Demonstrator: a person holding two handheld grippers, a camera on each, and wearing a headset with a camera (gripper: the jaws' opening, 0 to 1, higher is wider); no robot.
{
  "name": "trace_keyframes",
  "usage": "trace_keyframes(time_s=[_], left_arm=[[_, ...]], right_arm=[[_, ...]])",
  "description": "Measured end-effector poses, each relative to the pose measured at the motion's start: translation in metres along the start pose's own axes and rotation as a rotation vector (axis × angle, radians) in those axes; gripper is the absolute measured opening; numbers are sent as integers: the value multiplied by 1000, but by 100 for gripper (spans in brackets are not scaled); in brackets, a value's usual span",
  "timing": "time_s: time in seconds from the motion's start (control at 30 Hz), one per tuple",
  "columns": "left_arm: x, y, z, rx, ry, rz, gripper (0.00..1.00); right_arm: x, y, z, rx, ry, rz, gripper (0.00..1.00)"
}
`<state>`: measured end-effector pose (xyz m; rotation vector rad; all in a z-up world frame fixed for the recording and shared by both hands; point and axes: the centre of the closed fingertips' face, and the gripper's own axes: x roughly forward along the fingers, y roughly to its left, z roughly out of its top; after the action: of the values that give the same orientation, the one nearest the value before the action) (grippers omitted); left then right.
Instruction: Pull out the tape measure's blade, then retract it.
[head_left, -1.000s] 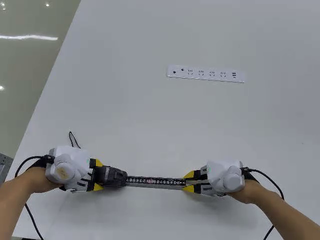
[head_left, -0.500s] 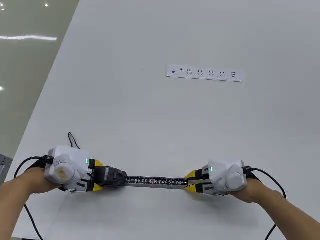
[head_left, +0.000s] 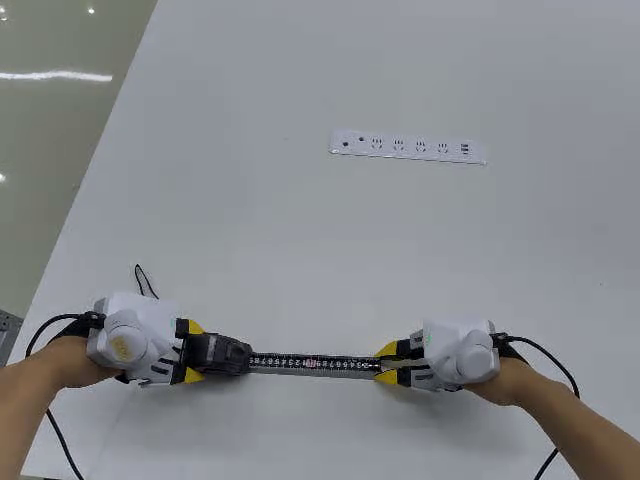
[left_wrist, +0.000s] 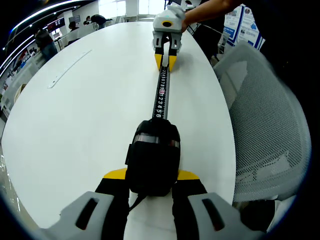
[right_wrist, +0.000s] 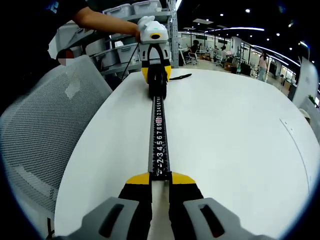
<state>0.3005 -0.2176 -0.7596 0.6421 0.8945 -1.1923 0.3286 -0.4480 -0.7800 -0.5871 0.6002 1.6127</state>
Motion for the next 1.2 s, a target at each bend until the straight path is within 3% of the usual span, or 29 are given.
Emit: trace_keyframes(time_s=[1.2], left_arm=[[0, -1, 0, 5, 10, 2, 28]], right_arm=[[-13, 0, -11, -3, 13, -6, 9]])
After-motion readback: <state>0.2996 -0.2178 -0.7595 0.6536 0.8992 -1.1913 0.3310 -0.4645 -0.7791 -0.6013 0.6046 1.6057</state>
